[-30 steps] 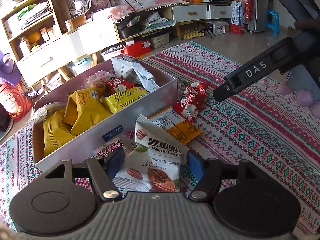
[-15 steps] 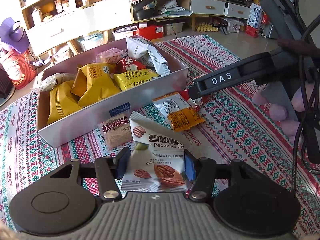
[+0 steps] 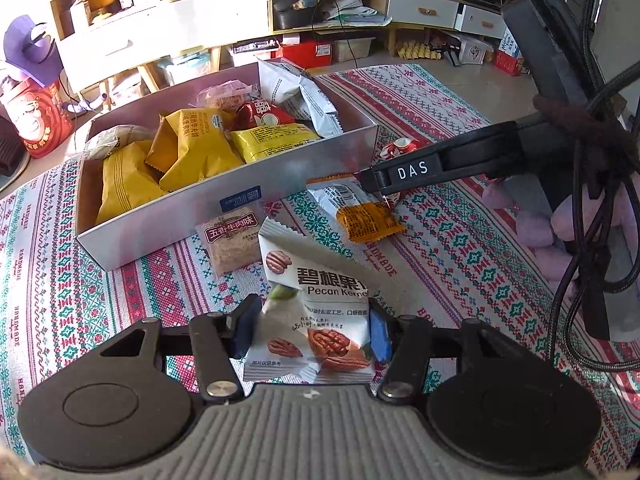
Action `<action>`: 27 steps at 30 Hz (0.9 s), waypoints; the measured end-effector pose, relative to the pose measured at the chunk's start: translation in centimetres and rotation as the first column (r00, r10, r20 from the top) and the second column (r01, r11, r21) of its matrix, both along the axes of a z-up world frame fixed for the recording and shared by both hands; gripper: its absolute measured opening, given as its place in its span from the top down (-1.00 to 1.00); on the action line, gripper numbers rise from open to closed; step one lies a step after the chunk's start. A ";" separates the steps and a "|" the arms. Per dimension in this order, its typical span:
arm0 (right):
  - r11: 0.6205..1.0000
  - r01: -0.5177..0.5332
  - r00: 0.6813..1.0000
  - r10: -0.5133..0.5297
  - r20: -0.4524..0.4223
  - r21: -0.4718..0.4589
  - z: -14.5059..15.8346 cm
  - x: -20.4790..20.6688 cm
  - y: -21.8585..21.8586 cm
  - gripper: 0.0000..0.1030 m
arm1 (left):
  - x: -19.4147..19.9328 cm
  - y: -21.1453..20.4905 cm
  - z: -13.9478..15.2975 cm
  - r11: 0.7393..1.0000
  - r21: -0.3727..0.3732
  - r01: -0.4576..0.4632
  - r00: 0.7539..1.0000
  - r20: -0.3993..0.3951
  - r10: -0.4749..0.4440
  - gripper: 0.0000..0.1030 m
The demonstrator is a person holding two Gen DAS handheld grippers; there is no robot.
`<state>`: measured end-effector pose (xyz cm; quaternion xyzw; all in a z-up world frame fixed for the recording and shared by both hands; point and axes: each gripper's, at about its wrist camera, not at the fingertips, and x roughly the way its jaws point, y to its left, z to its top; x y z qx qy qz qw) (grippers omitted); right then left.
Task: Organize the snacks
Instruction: 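Grasp red wrapper with right tool while left tool holds the pecan bag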
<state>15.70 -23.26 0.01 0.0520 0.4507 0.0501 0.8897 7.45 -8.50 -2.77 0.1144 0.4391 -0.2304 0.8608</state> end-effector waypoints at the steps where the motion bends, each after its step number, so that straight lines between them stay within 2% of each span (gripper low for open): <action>1: 1.000 -0.006 1.000 0.006 -0.006 0.001 0.0 0.0 0.1 0.25 | 0.0 0.0 0.0 1.000 -0.003 -0.001 1.000 -0.001 0.001 -0.19; 17: 0.998 -0.048 0.991 0.042 -0.127 -0.047 0.9 -1.1 0.6 0.33 | -0.7 1.4 0.0 0.998 -0.045 -0.054 0.998 -0.045 0.052 -0.19; 27: 0.998 -0.061 0.980 0.059 -0.188 -0.003 1.6 -2.3 0.9 0.33 | -1.0 2.5 0.5 0.994 -0.072 -0.084 0.994 -0.081 0.078 -0.18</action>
